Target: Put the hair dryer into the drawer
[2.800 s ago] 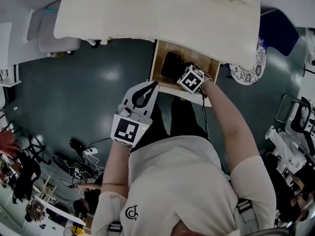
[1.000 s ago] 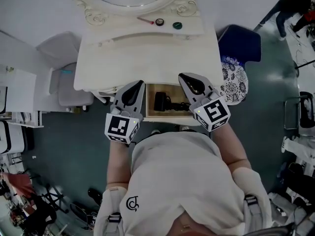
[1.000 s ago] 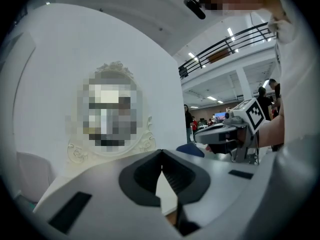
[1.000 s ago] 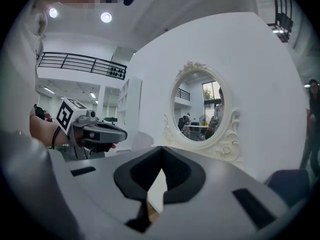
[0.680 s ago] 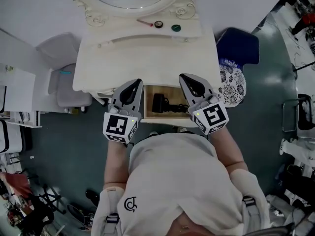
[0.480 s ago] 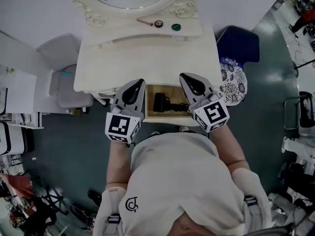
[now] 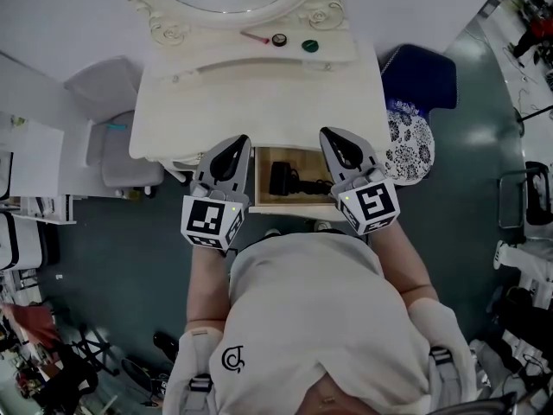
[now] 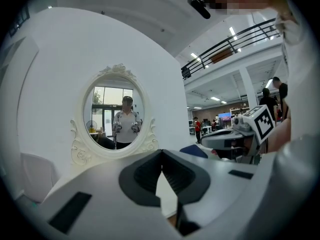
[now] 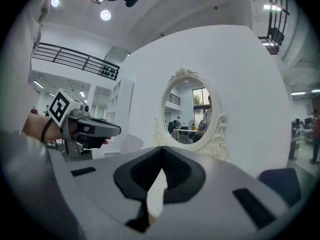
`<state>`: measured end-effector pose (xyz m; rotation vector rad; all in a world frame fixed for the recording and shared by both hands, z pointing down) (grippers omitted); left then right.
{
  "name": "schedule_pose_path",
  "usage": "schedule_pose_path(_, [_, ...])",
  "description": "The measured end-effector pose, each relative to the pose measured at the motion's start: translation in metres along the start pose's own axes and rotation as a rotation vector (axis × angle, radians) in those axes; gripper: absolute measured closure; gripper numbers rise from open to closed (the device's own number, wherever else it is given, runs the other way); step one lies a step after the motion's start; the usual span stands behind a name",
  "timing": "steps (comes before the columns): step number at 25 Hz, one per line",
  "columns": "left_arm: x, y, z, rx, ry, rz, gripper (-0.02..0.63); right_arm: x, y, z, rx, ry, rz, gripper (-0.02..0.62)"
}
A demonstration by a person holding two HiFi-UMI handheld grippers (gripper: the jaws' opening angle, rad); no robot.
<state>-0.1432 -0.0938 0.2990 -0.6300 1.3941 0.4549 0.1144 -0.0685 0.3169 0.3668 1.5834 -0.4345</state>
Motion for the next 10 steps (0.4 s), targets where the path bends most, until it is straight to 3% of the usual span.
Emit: schedule_pose_path(10, [-0.0019, -0.0045, 0.0073, -0.048, -0.011, -0.002, 0.595, -0.0025, 0.0000, 0.0037, 0.050, -0.038, -0.019, 0.591])
Point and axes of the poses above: the fingertips, and each gripper's own axes: y backward along the fingers, z to its right, x out of its top, the point moved 10 cm from there along y, backward along the fingers, and after that the axes turned 1 degree about x, right-handed, at the moved point
